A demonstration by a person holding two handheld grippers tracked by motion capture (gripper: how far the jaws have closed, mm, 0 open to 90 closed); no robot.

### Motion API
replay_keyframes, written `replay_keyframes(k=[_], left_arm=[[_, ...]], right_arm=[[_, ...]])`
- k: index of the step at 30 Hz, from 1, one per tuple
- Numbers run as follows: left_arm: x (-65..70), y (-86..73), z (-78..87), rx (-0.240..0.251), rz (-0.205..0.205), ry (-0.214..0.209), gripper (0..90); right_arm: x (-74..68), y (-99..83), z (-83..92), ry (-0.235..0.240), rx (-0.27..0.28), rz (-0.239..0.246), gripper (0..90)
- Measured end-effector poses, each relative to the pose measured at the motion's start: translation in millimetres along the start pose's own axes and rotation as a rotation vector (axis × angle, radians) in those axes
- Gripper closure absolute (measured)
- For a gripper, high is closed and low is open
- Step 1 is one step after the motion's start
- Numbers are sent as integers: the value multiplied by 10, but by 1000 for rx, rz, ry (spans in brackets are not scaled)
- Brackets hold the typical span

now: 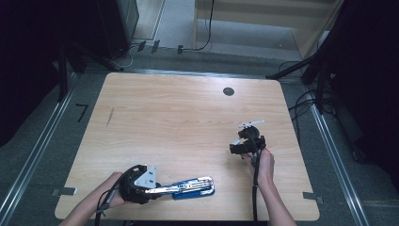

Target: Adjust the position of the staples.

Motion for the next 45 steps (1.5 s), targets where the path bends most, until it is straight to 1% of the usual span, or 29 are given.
replay_keyframes(k=[3,5,6,7,9,12,13,14,15,16,17,18,20,23,26,28,30,34,35,36,37,39,43,45], left_arm=[[1,0,-2,0,1,-1,669],[2,0,-5,1,2,-2,669],[-1,-1,-6,-4,0,-2,669],[0,1,-13,-4,0,-1,669],[-1,1,-18,-8,0,-2,669],[-2,-1,-19,-6,-2,-1,669],[-2,-1,-19,-6,-2,-1,669],[-2,-2,-19,-6,-2,-1,669],[-2,-2,-19,-5,-2,-1,669],[-2,-2,-18,-6,-4,0,669],[-1,-1,-19,-5,-5,1,669],[0,-2,-20,-5,-5,2,669],[1,-1,-19,-7,-6,4,669],[2,-1,-21,-7,-7,5,669],[4,1,-23,-11,-8,6,669],[5,2,-24,-13,-9,8,669],[5,3,-25,-13,-9,7,669],[6,4,-26,-16,-10,8,669],[6,5,-26,-16,-11,9,669],[6,5,-26,-17,-11,10,669],[6,5,-26,-17,-12,10,669],[8,4,-26,-16,-10,11,669],[8,4,-30,-16,-7,9,669],[7,3,-29,-17,-7,9,669]], right_arm=[[22,82,-27,-14,12,-22,239],[14,104,-45,-19,9,-28,244],[14,104,-45,-19,9,-28,244],[5,125,-76,-31,-2,-22,263],[-2,130,-83,-27,-4,-23,268],[-17,152,-109,-44,-10,-13,278],[-14,165,-122,-53,-13,-16,289],[-14,165,-122,-53,-13,-16,289],[-7,180,-134,-51,-10,-22,323],[-7,180,-134,-51,-10,-22,323],[-5,191,-139,-60,-9,-15,371],[-5,191,-139,-60,-9,-15,371],[-17,192,-147,-57,-22,-8,416],[-29,188,-135,-67,-34,5,469],[-40,182,-123,-62,-39,11,478],[-50,174,-110,-62,-43,24,487],[-57,160,-100,-71,-50,31,503],[-54,122,-106,-68,-66,37,523],[-43,106,-112,-69,-67,42,553],[-43,106,-112,-69,-67,42,553],[-40,94,-108,-66,-75,35,572],[-27,82,-105,-54,-67,30,600],[13,77,-88,-25,-44,11,612],[12,80,-88,-26,-43,14,624]])
Point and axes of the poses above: each handheld gripper's, and its own axes: z roughly backward along the jaws, y roughly out of its top, x roughly to its right, the point moved 5 cm from there along -z, roughly forward along the jaws, and after that the axes turned 14 degrees about -x, right-handed, at the moved point
